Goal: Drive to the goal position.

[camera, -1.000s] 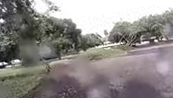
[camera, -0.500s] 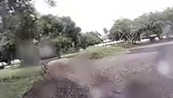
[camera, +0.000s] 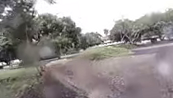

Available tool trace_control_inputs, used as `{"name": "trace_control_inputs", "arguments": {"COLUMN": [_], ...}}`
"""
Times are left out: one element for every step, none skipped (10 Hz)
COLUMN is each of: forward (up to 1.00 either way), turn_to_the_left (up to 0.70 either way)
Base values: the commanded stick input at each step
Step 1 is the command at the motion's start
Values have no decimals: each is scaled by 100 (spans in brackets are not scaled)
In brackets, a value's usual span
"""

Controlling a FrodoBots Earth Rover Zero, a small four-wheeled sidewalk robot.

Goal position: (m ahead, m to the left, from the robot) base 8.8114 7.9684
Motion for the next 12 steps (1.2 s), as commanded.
{"name": "trace_control_inputs", "arguments": {"forward": [70, 70, 70, 70, 70, 70, 70, 70, 70, 70, 70, 70], "turn_to_the_left": [0, 0, 0, 0, 0, 0, 0, 0, 0, 0, 0, 0]}}
